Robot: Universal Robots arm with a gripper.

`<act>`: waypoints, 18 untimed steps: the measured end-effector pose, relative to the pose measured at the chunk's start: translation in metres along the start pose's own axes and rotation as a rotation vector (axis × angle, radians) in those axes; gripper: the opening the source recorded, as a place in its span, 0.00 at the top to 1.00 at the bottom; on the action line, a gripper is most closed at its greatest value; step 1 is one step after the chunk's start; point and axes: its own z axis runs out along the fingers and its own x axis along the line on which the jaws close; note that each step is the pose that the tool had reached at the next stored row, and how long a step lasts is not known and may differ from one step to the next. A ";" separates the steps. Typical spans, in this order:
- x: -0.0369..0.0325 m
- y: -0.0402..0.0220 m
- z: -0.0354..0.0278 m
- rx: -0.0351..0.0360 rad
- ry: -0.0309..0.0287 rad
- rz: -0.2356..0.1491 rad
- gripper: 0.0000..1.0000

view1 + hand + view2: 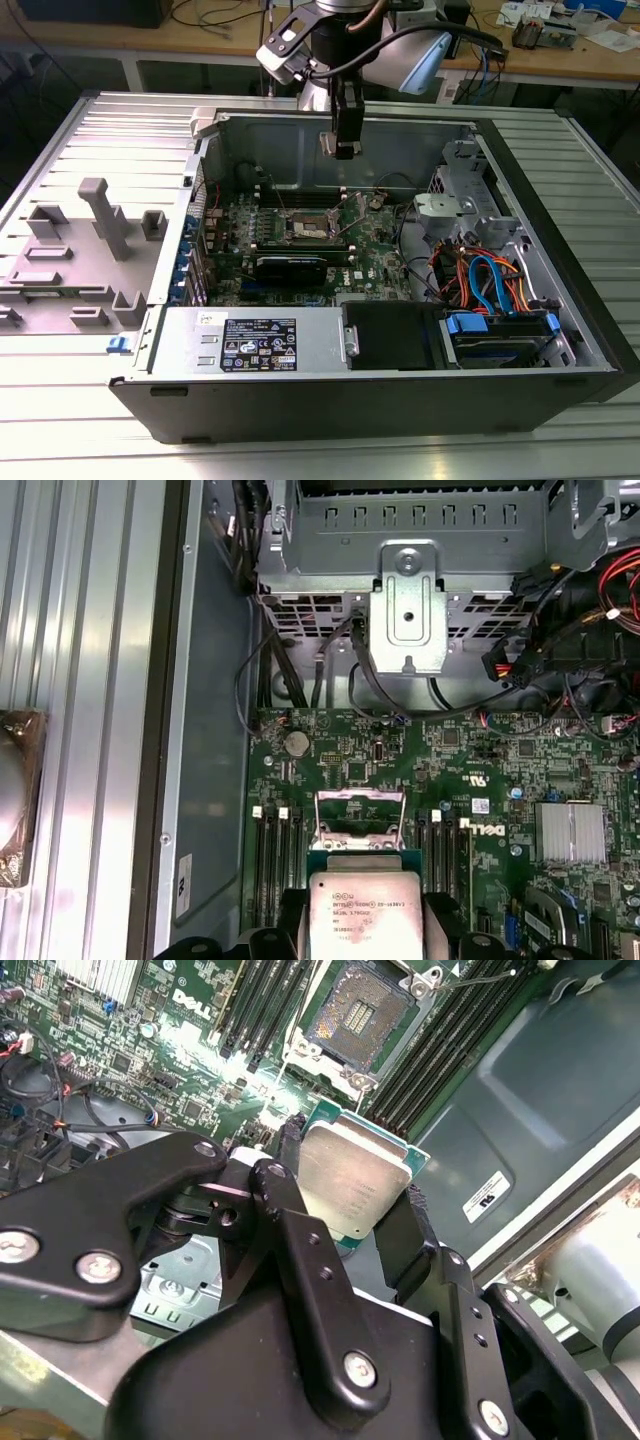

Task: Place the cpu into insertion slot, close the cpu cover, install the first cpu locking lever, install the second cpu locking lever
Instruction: 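Place the cpu into insertion slot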

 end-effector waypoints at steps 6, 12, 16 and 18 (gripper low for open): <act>0.0000 0.0000 0.0000 0.0000 -0.0001 0.000 0.45; -0.0001 0.0000 0.0000 0.0004 0.0001 -0.001 0.45; -0.0008 -0.0006 0.0012 0.0279 0.0106 -0.003 0.45; -0.0009 -0.0020 0.0044 0.0330 0.0107 -0.002 0.45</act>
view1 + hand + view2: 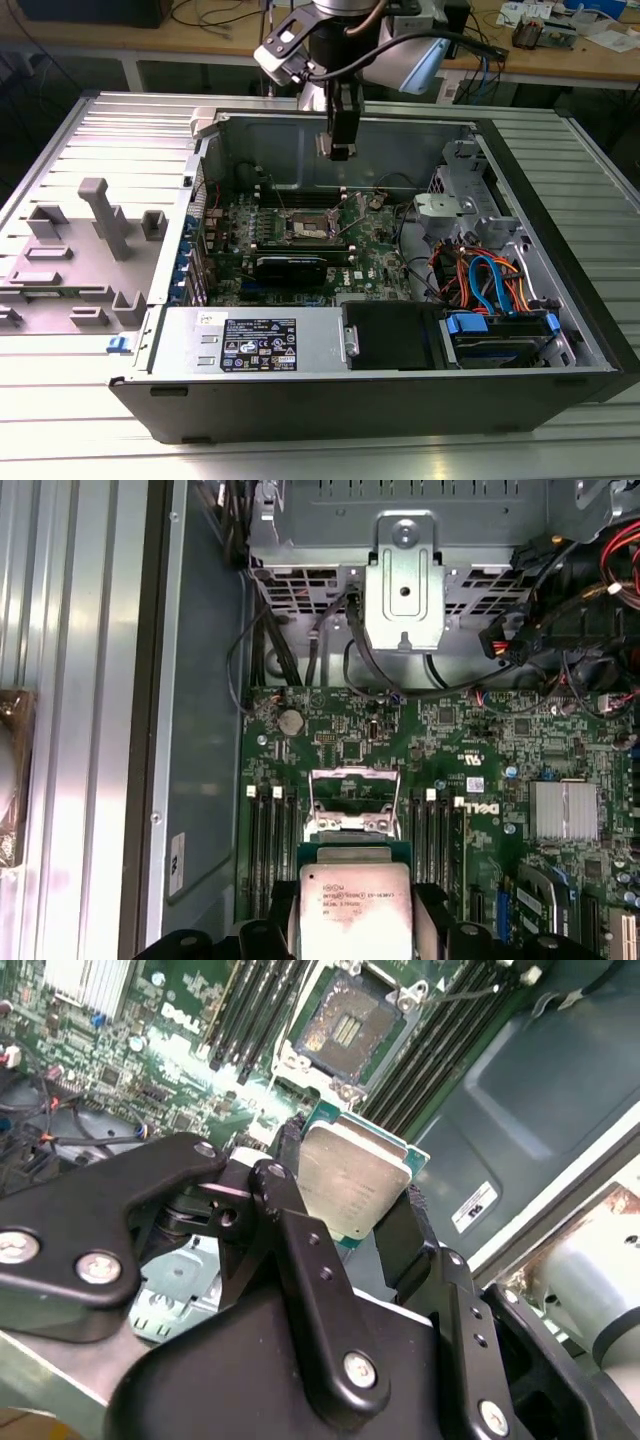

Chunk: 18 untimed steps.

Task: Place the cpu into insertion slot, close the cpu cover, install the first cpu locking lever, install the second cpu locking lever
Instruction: 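Place the cpu into insertion slot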

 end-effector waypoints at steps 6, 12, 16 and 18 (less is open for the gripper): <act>-0.0002 -0.0046 0.0097 0.0002 -0.0001 0.000 0.45; -0.0002 -0.0046 0.0101 0.0002 0.0001 0.000 0.45; -0.0003 -0.0046 0.0102 0.0002 0.0001 0.000 0.45; -0.0002 -0.0052 0.0112 -0.0001 0.0004 0.000 0.45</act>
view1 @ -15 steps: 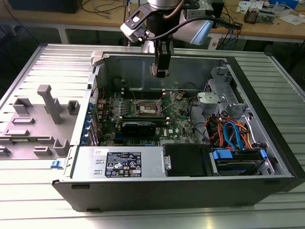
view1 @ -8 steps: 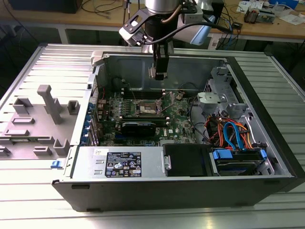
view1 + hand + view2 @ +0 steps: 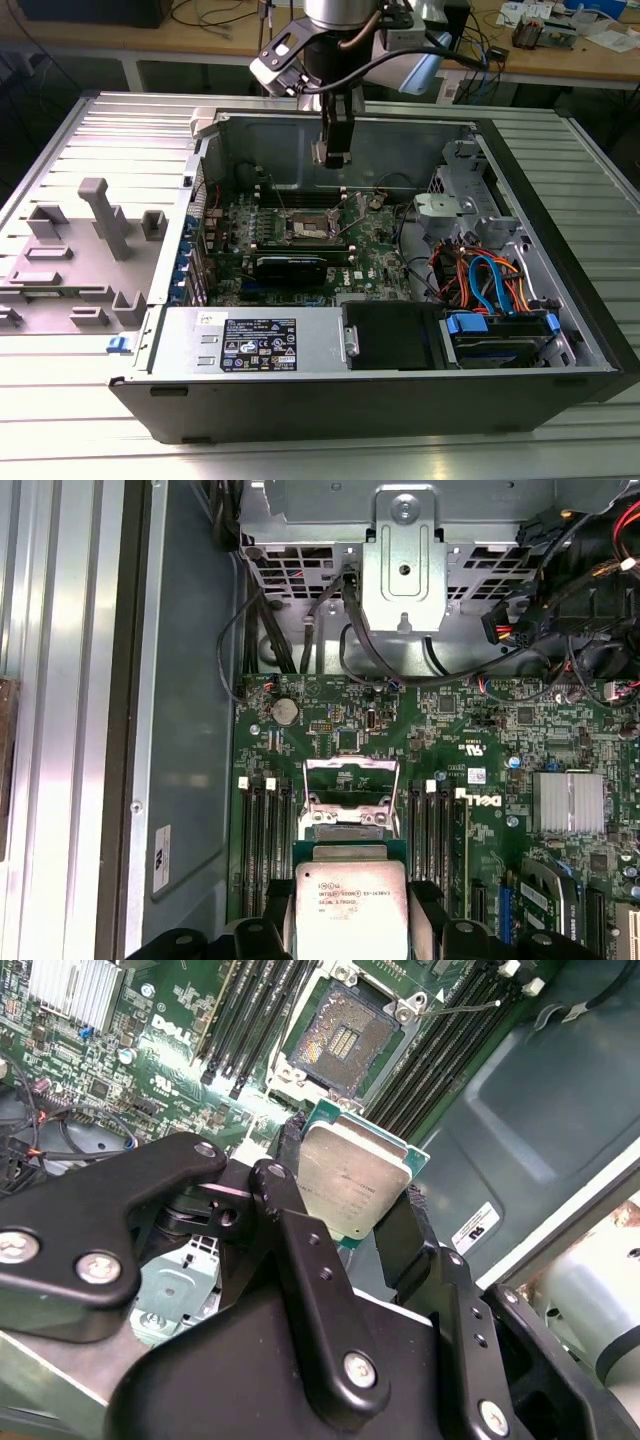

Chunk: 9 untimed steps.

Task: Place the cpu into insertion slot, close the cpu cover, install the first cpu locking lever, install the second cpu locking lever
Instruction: 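Place the cpu into insertion slot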

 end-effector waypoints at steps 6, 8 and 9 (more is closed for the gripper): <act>-0.0001 -0.0039 0.0031 -0.0002 -0.0005 0.004 0.45; -0.0001 -0.0040 0.0031 -0.0002 -0.0005 0.004 0.45; -0.0001 -0.0040 0.0031 -0.0002 -0.0006 0.004 0.45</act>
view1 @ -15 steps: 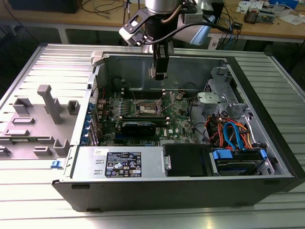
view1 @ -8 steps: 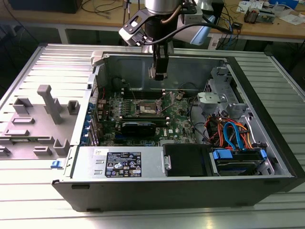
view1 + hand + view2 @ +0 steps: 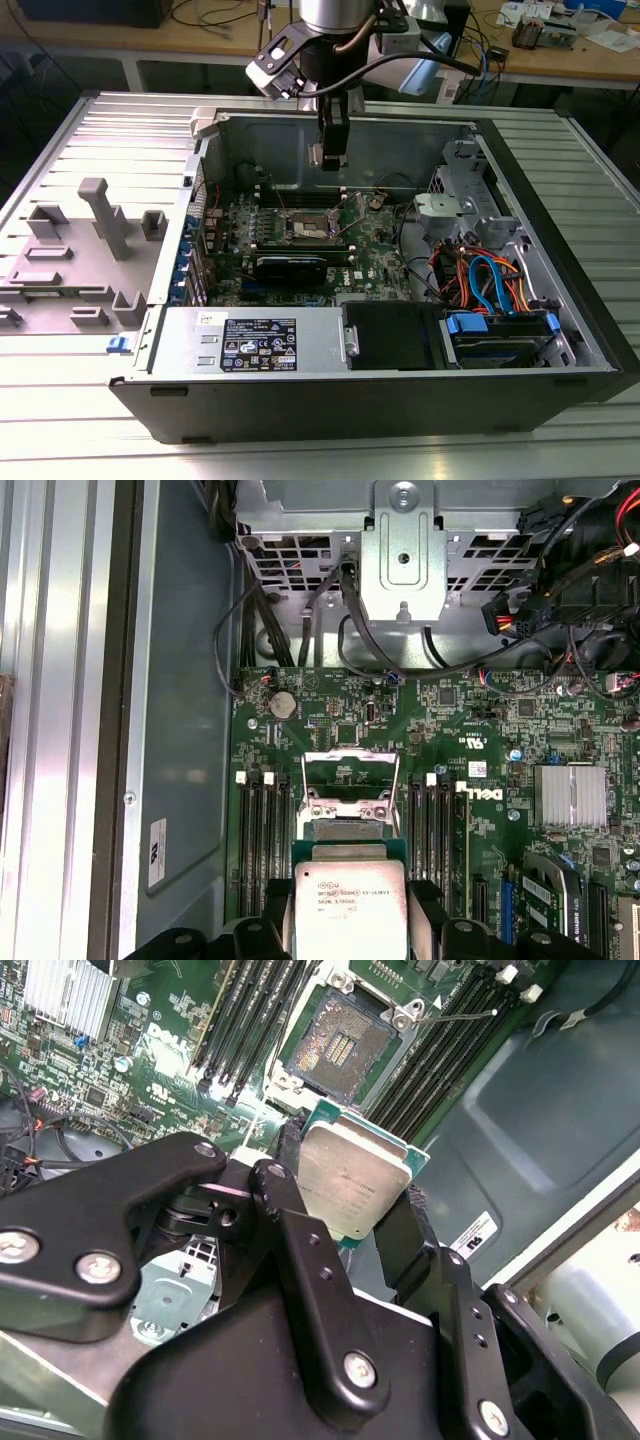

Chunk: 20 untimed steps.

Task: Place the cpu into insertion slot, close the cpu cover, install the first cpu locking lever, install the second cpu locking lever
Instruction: 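Place the cpu into insertion slot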

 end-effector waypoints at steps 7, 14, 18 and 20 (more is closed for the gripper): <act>-0.0001 -0.0015 0.0039 0.0000 0.0000 0.000 0.45; 0.0007 -0.0049 0.0213 -0.0008 -0.0010 0.022 0.45; 0.0004 -0.0057 0.0276 -0.0008 -0.0015 0.024 0.45; 0.0004 -0.0057 0.0278 -0.0009 -0.0012 0.025 0.45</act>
